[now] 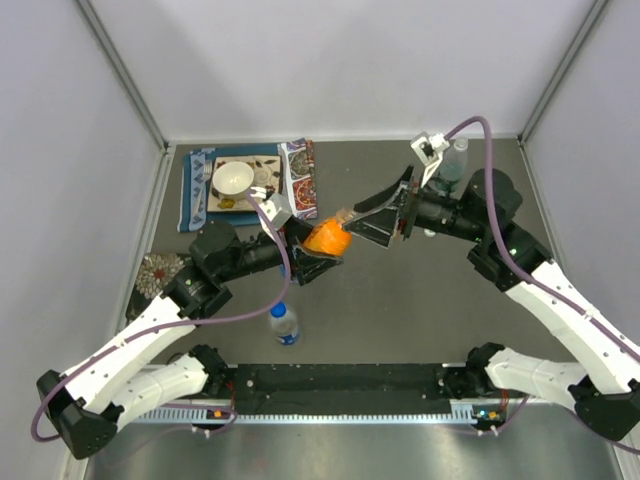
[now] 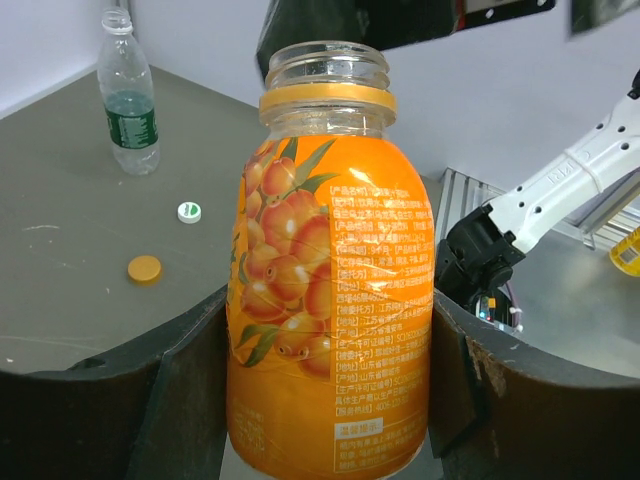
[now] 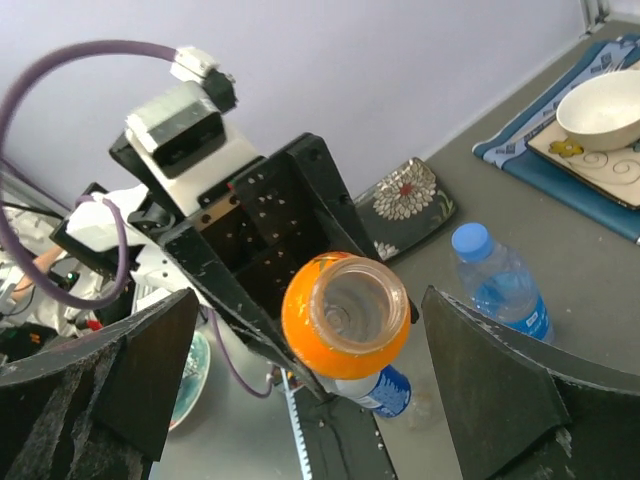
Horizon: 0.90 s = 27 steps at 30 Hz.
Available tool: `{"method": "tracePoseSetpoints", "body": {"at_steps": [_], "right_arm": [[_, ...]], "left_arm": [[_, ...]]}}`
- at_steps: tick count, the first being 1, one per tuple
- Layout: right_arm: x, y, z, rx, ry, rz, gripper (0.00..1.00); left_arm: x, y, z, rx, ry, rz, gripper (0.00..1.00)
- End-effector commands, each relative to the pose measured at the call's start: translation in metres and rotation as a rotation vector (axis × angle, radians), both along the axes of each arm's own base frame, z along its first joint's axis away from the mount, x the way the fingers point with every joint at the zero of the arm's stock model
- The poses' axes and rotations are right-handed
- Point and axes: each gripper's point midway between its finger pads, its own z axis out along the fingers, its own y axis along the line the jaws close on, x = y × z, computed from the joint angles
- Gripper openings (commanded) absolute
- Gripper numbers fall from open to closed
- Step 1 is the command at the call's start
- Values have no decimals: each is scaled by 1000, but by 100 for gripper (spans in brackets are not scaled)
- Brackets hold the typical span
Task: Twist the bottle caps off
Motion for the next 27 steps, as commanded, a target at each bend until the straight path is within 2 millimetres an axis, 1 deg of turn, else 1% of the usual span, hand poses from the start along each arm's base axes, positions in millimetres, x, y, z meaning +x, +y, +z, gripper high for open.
{"method": "tracePoseSetpoints", "body": {"at_steps": [1, 4, 7, 10, 11, 13, 14, 16, 17, 19, 20, 22, 23, 24, 26, 27], "right_arm": [[3, 9, -4, -31, -13, 2, 95], [9, 14, -11, -48, 5, -3, 95], [9, 16, -13, -53, 7, 1, 90], [8, 18, -10, -42, -4, 9, 81], [7, 18, -10, -42, -3, 12, 74], [5, 19, -10, -39, -4, 21, 66], [4, 19, -9, -35, -8, 24, 57], [2, 19, -9, -30, -11, 29, 48], [1, 19, -7, -24, -15, 30, 40], [1, 20, -10, -26, -12, 33, 30], [1, 20, -11, -27, -8, 33, 19], [0, 19, -11, -27, -9, 35, 9], [0, 20, -11, -26, -9, 36, 1], [-1, 19, -10, -23, -10, 37, 0], [-1, 18, -9, -22, -16, 29, 0], [0, 17, -7, -20, -22, 19, 0]], "left_arm": [[-6, -1, 40, -82, -90, -23, 35], [-7, 0, 41, -84, -92, -26, 35], [-9, 0, 41, -82, -94, -28, 35], [-8, 0, 39, -76, -95, -26, 36], [-9, 0, 38, -74, -93, -29, 35], [-9, 0, 37, -72, -96, -29, 36], [-9, 0, 37, -71, -98, -30, 36], [-9, 0, 36, -69, -99, -30, 36], [-9, 0, 36, -69, -97, -30, 36], [-9, -1, 35, -67, -96, -33, 37], [-9, -1, 35, -66, -95, -33, 38], [-8, -1, 33, -64, -95, -30, 41], [-8, -1, 33, -64, -95, -28, 43], [-7, 0, 34, -64, -96, -22, 46], [-5, 1, 32, -57, -91, -11, 64], [-2, 2, 34, -57, -93, 9, 70]]}}
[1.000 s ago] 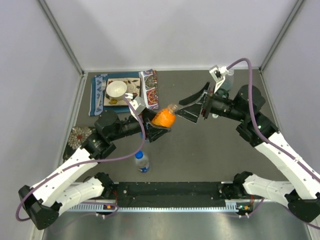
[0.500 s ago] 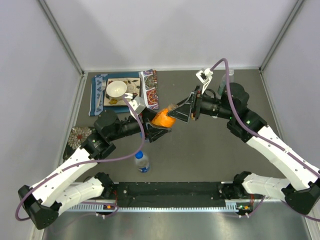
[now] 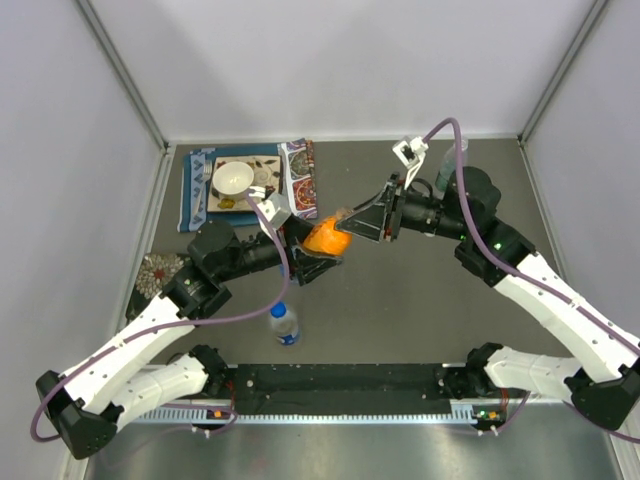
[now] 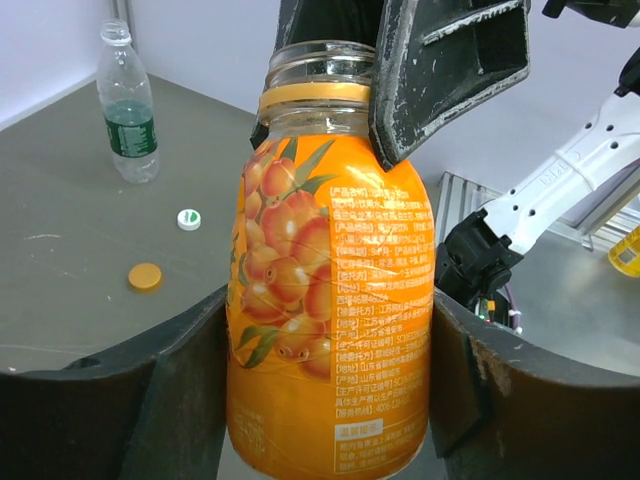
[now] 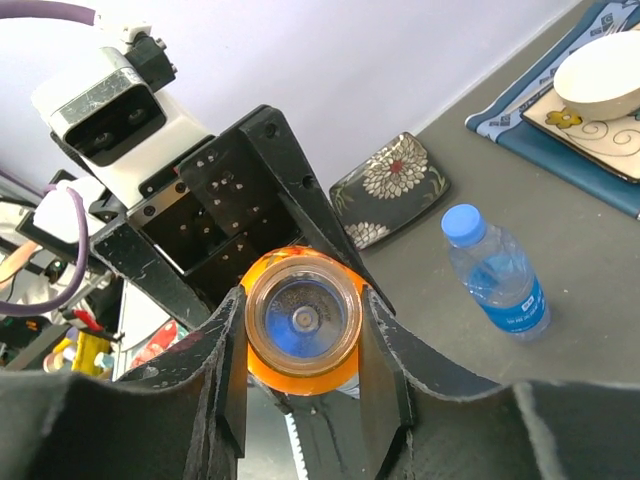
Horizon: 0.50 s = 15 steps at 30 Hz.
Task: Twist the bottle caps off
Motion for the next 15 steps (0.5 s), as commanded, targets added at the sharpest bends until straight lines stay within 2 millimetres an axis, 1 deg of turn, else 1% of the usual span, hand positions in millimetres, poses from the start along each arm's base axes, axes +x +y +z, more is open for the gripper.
{"method": "tracePoseSetpoints", "body": {"at_steps": [1, 2, 3, 4, 5, 6, 7, 8, 9, 10, 11, 12, 13, 14, 15], "right_arm": [[-7, -5, 21, 47, -63, -14, 0], [-4, -7, 22, 38, -79, -31, 0], [-2, -9, 28, 38, -98, -50, 0], [7, -15, 25, 9, -87, -116, 0], [15, -19, 25, -13, -106, -162, 0], [21, -25, 36, -19, -128, -211, 0], [40, -36, 38, -45, -136, -332, 0], [54, -42, 23, -125, -122, -401, 0], [65, -51, 36, -132, -143, -475, 0], [87, -67, 34, -175, -145, -617, 0], [102, -74, 32, -225, -160, -684, 0], [114, -80, 28, -256, -165, -748, 0], [132, -99, 25, -295, -162, -879, 0], [149, -100, 16, -340, -157, -931, 0], [161, -106, 14, -362, -158, -977, 0]], "left_arm": [[2, 5, 29, -48, -80, 32, 81], [4, 6, 26, -36, -71, 47, 96], [6, 9, 30, -34, -81, 66, 98], [9, 15, 33, -35, -92, 107, 98], [12, 18, 31, -21, -84, 135, 98], [14, 24, 35, -22, -95, 168, 98], [22, 35, 39, -25, -96, 250, 98], [24, 41, 38, -14, -98, 282, 98], [26, 49, 36, 8, -104, 318, 98], [26, 58, 40, 1, -114, 358, 98], [31, 68, 41, -3, -115, 419, 98], [29, 78, 44, -16, -123, 454, 98], [28, 84, 45, -25, -127, 477, 98], [29, 90, 47, -35, -130, 508, 98], [23, 97, 50, -53, -147, 516, 98]]}}
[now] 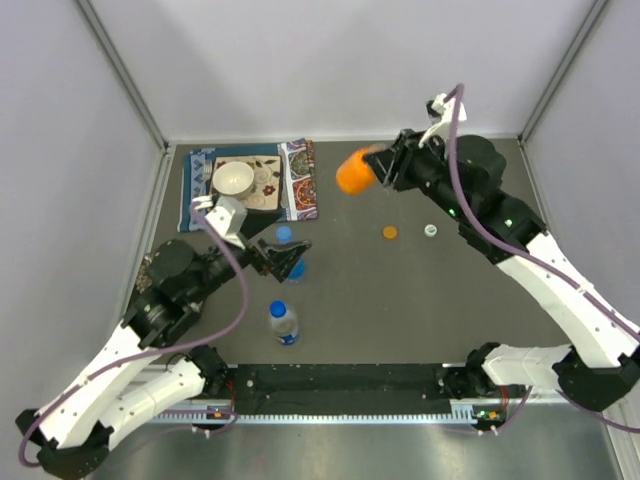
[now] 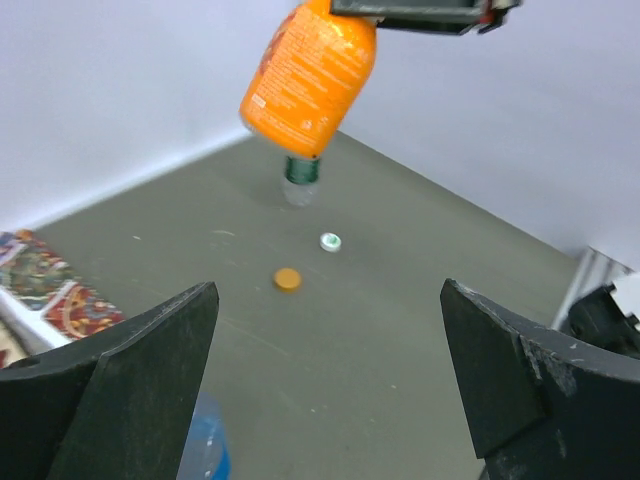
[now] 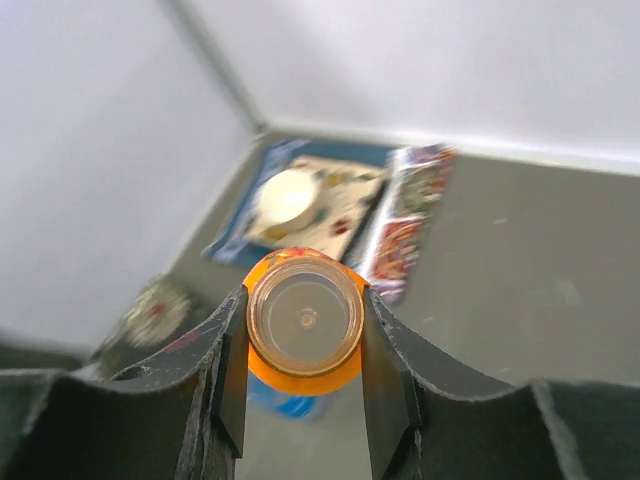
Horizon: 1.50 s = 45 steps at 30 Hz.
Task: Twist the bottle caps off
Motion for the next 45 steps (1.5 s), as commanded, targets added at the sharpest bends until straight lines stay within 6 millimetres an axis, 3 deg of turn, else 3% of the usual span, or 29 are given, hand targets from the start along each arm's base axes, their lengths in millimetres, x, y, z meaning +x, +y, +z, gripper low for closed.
{"method": "tracePoseSetpoints", "body": {"at_steps": [1, 2, 4, 5, 6, 8, 9, 12, 13, 15, 16, 21, 26, 35, 45], "right_arm": [[79, -65, -22, -192, -1, -472, 0], [100, -65, -35, -227, 23, -503, 0], [123, -69, -52, -240, 64, -542, 0], [137, -82, -55, -240, 78, -589, 0], [155, -81, -80, -276, 121, -611, 0], [174, -93, -90, -287, 140, -670, 0], [187, -94, -113, -332, 169, -698, 0], [207, -101, -128, -369, 165, -747, 0], [216, -98, -144, -388, 175, -748, 0], [225, -98, -156, -399, 186, -751, 0], [232, -96, -174, -426, 209, -748, 0], [248, -90, -214, -436, 269, -725, 0], [256, -100, -248, -425, 321, -745, 0], [271, -93, -275, -379, 336, -702, 0], [271, -89, -304, -417, 381, -670, 0]], "left_arm": [[0, 39, 23, -51, -79, 161, 98], [-4, 39, 23, -49, -91, 146, 98], [-12, 42, 25, -49, -111, 131, 98], [-14, 43, 25, -49, -114, 125, 98], [-18, 43, 26, -50, -121, 110, 98], [-20, 44, 24, -45, -117, 104, 98], [-23, 44, 24, -51, -117, 96, 98], [-26, 44, 18, -52, -109, 84, 98], [-25, 43, 16, -48, -107, 85, 98], [-22, 42, 8, -35, -93, 93, 98], [-21, 41, 5, -31, -86, 92, 98], [-15, 36, -11, -3, -56, 91, 98], [-11, 35, -21, 11, -34, 101, 98], [-4, 27, -33, 16, 1, 97, 98], [0, 24, -39, 26, 12, 100, 98]]}}
